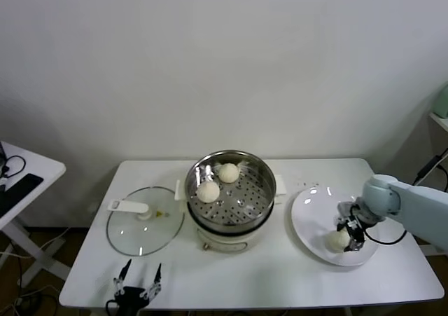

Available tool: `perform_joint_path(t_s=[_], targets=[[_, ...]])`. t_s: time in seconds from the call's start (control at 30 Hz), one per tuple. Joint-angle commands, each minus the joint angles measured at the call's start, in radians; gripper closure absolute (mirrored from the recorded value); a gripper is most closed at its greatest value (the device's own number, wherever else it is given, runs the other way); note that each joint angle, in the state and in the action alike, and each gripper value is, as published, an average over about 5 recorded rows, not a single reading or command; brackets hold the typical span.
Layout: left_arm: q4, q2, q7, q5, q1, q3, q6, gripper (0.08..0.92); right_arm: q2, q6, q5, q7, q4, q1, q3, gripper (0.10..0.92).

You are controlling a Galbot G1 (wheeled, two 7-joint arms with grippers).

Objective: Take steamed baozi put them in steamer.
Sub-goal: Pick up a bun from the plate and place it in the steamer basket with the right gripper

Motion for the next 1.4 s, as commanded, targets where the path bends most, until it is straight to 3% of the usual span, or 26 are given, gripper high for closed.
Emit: perform_joint_path(t_s=[0.03, 0.27, 0.57, 0.73, 1.0, 1.4], targets=[[0.002, -0.001, 0.0, 0.002, 0.001, 0.0, -0.003, 0.177, -0.013, 0.008, 0.001, -0.001, 0.03, 0.074, -0.029, 0.477], [0.002, -0.003, 0.0, 0.002, -0.001, -0.002, -0.003, 0.177, 0.008, 0.096, 0.089, -0.042, 0.121, 0.477, -0.294, 0.516], [0.008, -0.004, -0.004, 0.009, -0.006, -0.007, -0.006, 0.177, 0.142, 0.423, 0.137, -0.137, 0.21, 0.874, -0.361, 0.516], [0.003, -0.004, -0.005, 0.011, -0.003, -0.01, -0.006, 0.177, 0.235, 0.534, 0.095, -0.132, 0.279, 0.883, -0.222, 0.513], [-0.004, -0.006, -0.008, 0.012, 0.0, -0.006, -0.009, 0.177, 0.416, 0.568, 0.085, -0.101, 0.387, 0.781, -0.171, 0.508], [-0.015, -0.007, -0.007, 0.006, 0.001, -0.012, -0.009, 0.177, 0.587, 0.59, -0.093, -0.05, 0.225, 0.521, -0.19, 0.491]])
